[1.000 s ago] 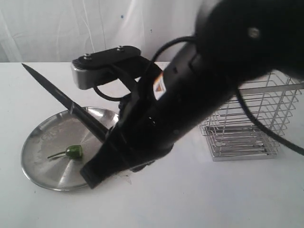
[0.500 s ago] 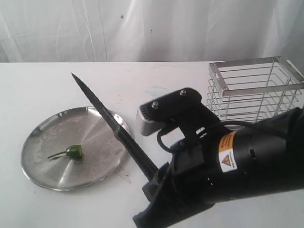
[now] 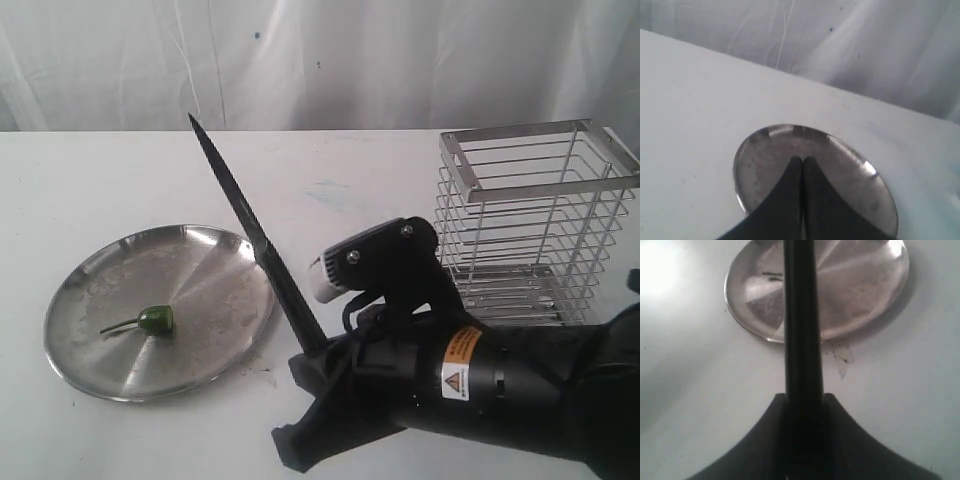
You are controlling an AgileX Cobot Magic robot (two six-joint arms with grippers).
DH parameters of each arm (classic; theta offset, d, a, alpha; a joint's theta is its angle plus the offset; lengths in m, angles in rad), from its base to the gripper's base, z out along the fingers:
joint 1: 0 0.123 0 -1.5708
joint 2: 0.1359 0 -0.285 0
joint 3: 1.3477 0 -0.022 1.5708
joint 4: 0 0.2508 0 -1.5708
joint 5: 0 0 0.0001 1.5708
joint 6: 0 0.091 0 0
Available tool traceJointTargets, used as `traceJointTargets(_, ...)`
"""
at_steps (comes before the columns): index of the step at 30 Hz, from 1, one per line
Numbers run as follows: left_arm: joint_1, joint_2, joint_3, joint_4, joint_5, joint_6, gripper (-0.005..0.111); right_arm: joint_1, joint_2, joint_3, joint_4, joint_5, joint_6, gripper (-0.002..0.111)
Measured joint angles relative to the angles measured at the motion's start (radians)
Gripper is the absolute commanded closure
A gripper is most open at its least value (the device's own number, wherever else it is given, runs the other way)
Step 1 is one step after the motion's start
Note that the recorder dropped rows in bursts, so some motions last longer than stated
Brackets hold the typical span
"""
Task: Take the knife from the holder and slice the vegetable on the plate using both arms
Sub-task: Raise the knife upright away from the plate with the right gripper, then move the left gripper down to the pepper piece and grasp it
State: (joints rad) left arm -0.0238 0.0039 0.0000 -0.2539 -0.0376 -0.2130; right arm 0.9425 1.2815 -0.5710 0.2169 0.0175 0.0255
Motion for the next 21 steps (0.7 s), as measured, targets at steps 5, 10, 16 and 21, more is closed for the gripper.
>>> traceJointTargets(5,0.000,-0.001,0.000,-0.015,-0.362,-0.005,0.107,0.000,0.013,-0.004,0.011,0.107,0.000,0.108)
traceJointTargets(10,0.000,0.016,-0.108,-0.272,-0.811,0.126,0.107,0.000,0.013,-0.054,0.114,0.168,0.000,0.108)
traceJointTargets(16,0.000,0.188,-0.489,-0.373,-0.812,0.175,0.107,0.000,0.013,-0.116,0.142,0.216,-0.032,0.108)
traceJointTargets(21,0.000,0.535,-0.806,0.321,-0.293,0.118,0.107,0.000,0.016,-0.118,0.144,0.173,-0.080,0.108)
